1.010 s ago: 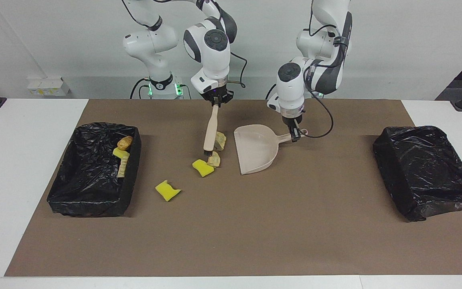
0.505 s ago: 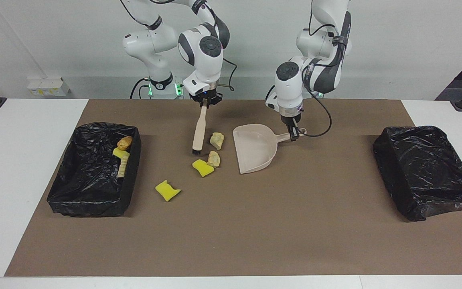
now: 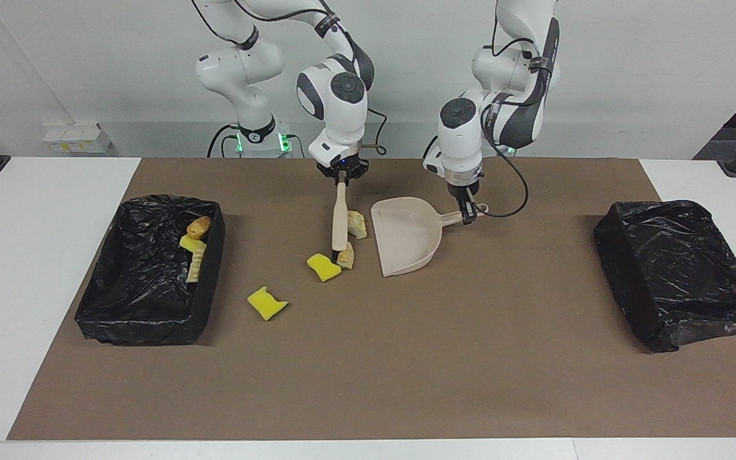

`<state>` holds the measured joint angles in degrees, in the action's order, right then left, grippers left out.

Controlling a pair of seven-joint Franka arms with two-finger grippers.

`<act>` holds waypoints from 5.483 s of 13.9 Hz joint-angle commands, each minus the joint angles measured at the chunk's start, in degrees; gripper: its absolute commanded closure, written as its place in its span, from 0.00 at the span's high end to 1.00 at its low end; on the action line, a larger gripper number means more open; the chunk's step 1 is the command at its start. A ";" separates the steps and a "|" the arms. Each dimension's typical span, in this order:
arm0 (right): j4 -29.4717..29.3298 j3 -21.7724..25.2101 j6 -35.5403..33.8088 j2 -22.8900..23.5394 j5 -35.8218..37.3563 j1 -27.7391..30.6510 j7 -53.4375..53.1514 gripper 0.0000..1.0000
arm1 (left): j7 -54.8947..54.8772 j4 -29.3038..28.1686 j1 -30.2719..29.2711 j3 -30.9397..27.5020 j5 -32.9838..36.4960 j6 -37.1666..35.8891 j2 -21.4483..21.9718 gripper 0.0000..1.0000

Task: Sweep and dump trash in bin
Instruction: 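Sweep the cork pieces into the dustpan with the right gripper's brush, then move the brush with the right gripper behind the yellow sponge pieces, then sweep the yellow sponge pieces into the dustpan with the right gripper's brush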

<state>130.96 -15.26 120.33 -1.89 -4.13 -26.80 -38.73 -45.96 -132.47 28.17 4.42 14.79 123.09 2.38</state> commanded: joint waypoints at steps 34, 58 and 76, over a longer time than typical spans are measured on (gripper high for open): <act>-22.33 0.32 -7.05 15.60 23.29 29.08 22.99 0.00 | -18.94 5.29 -13.58 -0.82 -15.80 8.85 -4.05 0.00; -16.18 -0.21 -13.83 5.14 4.05 13.70 15.88 0.00 | 11.93 5.46 3.72 -0.11 1.03 -8.39 -0.88 0.00; -11.95 -0.21 -2.03 6.72 -10.11 3.96 12.73 0.00 | 10.19 3.44 2.95 -0.11 1.03 1.71 -2.20 0.00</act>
<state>119.32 -15.49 117.18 5.19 -12.50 -21.81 -24.73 -34.85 -128.37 32.12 4.43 14.58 121.47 0.33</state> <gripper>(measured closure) 0.744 0.687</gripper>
